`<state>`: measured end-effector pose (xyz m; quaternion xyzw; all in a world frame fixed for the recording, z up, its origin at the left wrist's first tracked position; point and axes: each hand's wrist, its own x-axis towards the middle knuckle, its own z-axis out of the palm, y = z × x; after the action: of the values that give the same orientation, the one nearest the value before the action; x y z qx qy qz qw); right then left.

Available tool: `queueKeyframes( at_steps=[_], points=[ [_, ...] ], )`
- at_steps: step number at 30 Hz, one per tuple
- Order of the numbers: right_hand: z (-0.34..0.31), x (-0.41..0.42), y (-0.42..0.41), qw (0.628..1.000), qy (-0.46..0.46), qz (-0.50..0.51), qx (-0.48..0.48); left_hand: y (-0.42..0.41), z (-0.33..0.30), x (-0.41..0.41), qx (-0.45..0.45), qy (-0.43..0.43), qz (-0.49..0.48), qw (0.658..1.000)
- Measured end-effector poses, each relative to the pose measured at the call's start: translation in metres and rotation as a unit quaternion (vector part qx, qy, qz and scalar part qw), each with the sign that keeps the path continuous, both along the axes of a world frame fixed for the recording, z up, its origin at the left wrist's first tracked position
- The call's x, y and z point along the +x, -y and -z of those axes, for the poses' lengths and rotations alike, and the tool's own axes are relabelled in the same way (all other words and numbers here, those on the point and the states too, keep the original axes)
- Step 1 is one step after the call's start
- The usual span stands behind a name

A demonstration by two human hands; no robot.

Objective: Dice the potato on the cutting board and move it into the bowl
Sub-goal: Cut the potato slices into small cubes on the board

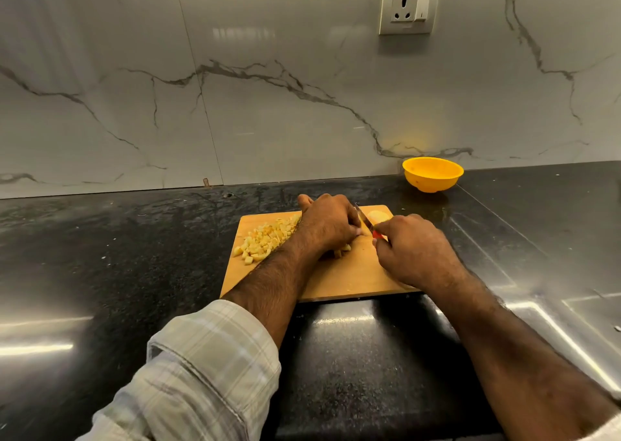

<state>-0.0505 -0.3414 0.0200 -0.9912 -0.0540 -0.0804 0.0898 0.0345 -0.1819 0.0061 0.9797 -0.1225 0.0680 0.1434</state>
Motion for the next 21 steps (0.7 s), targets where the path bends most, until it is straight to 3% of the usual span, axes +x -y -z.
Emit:
queueKeyframes(
  at_steps=[10, 21],
  points=[
    [-0.011, -0.005, -0.019, 0.994, -0.067, -0.015, -0.085, 0.004, -0.002, 0.004, -0.007, -0.012, -0.013, 1.0],
    [0.001, 0.022, -0.005, 0.997, -0.075, -0.007, 0.034, 0.002, 0.0, 0.003, -0.027, -0.022, -0.01, 0.999]
  ],
)
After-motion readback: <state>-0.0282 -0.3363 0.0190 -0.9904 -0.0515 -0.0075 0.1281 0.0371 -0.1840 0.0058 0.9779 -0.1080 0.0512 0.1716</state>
